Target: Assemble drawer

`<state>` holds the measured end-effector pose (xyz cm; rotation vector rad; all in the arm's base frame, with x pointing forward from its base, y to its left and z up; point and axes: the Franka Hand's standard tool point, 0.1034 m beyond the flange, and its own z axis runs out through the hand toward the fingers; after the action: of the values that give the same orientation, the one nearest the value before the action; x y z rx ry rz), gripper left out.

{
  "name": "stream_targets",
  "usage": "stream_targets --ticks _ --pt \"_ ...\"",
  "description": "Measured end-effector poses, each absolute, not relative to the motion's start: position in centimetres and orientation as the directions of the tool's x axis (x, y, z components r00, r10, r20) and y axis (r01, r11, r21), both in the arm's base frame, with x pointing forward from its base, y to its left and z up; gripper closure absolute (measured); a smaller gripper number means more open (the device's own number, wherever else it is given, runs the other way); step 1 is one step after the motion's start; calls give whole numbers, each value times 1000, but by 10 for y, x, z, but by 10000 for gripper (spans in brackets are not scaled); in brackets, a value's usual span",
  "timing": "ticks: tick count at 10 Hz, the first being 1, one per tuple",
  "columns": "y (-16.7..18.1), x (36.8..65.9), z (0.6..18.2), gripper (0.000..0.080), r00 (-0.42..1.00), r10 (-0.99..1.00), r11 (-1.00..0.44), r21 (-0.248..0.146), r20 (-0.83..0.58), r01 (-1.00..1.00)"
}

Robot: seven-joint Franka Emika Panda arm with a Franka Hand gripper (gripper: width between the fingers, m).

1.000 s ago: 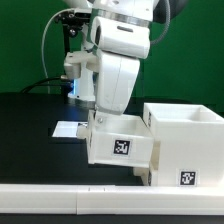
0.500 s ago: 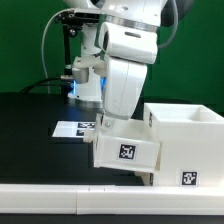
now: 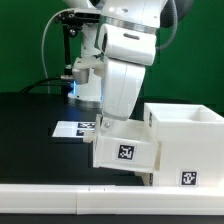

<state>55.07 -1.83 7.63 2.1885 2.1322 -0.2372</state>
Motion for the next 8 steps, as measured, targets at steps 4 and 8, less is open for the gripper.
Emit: stream_targets --ticks 4,8 --pt "-19 546 74 761 21 986 -31 -62 -164 998" --pt "-22 545 73 761 19 986 -30 -65 -163 997"
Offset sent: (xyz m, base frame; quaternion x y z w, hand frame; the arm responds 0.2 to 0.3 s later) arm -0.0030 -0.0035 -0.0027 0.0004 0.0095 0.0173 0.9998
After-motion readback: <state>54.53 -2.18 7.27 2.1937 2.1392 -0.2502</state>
